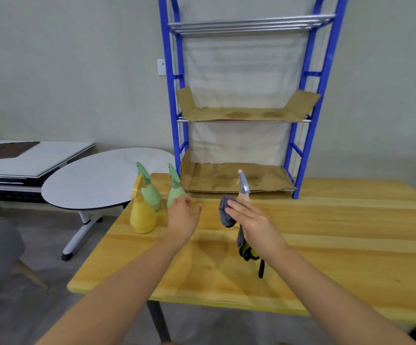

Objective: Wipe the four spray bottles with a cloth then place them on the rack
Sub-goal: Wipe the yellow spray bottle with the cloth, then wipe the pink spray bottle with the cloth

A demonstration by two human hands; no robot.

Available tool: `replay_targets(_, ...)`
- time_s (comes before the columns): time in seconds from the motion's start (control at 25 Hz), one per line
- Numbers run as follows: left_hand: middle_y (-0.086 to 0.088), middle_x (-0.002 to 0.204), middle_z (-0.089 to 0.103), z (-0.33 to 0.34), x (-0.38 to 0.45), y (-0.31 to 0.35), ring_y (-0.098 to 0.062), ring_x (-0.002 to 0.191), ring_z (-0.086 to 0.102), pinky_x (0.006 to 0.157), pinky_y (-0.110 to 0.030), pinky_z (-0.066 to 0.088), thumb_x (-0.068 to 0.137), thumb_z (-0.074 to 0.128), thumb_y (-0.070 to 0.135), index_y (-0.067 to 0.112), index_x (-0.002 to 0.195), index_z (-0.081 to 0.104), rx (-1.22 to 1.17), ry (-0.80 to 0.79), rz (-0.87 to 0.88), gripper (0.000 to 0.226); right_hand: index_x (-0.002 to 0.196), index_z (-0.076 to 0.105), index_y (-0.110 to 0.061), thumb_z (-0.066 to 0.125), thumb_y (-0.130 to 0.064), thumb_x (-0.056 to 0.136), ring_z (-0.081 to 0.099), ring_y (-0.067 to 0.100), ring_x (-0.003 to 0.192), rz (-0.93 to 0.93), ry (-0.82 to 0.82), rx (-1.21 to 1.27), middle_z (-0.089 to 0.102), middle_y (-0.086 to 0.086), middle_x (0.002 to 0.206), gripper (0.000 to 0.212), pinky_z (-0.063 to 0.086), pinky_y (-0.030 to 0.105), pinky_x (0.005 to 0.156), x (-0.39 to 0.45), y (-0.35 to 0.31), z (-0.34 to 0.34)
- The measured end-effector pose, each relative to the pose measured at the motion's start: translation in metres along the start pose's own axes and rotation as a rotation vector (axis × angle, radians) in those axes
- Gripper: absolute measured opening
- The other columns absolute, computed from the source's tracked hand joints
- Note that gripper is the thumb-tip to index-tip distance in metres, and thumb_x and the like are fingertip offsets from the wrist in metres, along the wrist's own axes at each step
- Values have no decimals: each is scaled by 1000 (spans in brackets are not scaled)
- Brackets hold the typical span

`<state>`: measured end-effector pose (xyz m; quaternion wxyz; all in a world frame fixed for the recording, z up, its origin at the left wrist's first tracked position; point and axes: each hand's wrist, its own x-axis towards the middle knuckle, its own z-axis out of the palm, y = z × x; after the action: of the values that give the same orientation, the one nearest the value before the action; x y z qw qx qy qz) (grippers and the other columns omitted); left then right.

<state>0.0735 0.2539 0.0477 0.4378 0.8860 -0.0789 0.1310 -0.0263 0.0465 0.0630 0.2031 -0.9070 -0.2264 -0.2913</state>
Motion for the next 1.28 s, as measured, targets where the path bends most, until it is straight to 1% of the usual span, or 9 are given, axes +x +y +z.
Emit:
replay_targets(0.16,-6,105,67,54,17,75,-26,101,65,79,-30,45,93,69,36,7,114,62,-76,-110,69,37,129,61,-7,62,21,75,34,9,140,61,60,-86,49,3,144,61,39,31,111,-35,20,-42)
replay_targets(0.32,-13,125,55,94,38,117,-34,115,58,89,-40,49,86,67,56,8,132,47,100,-210,17,69,129,61,-8,69,22,68,40,24,138,115,49,-163,52,5,143,68,49,42,101,-62,47,-66)
replay_targets(0.48,-13,117,58,111,50,128,-35,102,62,74,-38,48,90,69,38,8,128,42,196,-266,-8,56,123,65,-5,75,22,60,37,18,134,90,69,-220,57,7,137,69,46,34,103,-77,55,-75)
replay_targets(0.64,-11,105,65,99,58,116,-30,89,62,62,-32,44,91,67,24,12,122,51,226,-357,93,37,124,66,-7,77,21,59,41,18,134,108,70,-203,58,6,136,72,45,31,103,-78,55,-69)
replay_targets(0.84,-11,89,67,49,54,100,-22,79,57,65,-32,37,87,74,22,11,100,66,255,-621,390,19,126,64,-10,76,20,60,47,22,133,82,19,-181,56,3,139,73,50,37,100,-69,39,-54)
replay_targets(1.0,-6,96,71,16,39,87,-20,84,65,75,-35,51,98,64,29,17,106,70,217,-780,463,16,125,65,-9,79,20,58,49,23,132,37,-42,-201,56,4,139,74,48,36,102,-67,21,-35)
replay_targets(1.08,-4,101,73,6,30,80,-20,92,68,81,-33,55,100,62,28,17,113,71,199,-780,474,20,125,65,-9,78,19,59,48,23,132,-4,-57,-199,55,4,140,74,47,36,104,-70,15,-24)
replay_targets(1.2,-5,98,74,1,20,77,-22,90,67,69,-15,46,100,63,27,17,112,72,191,-691,508,18,128,64,-10,79,16,57,45,21,134,-68,-116,-261,53,2,143,77,40,32,109,-72,1,-13)
replay_targets(1.28,-5,97,74,2,16,76,-23,90,67,67,-13,43,100,63,28,19,111,73,187,-654,522,18,127,64,-9,79,14,56,46,22,133,-99,-120,-310,54,4,141,76,37,30,110,-67,-9,-9)
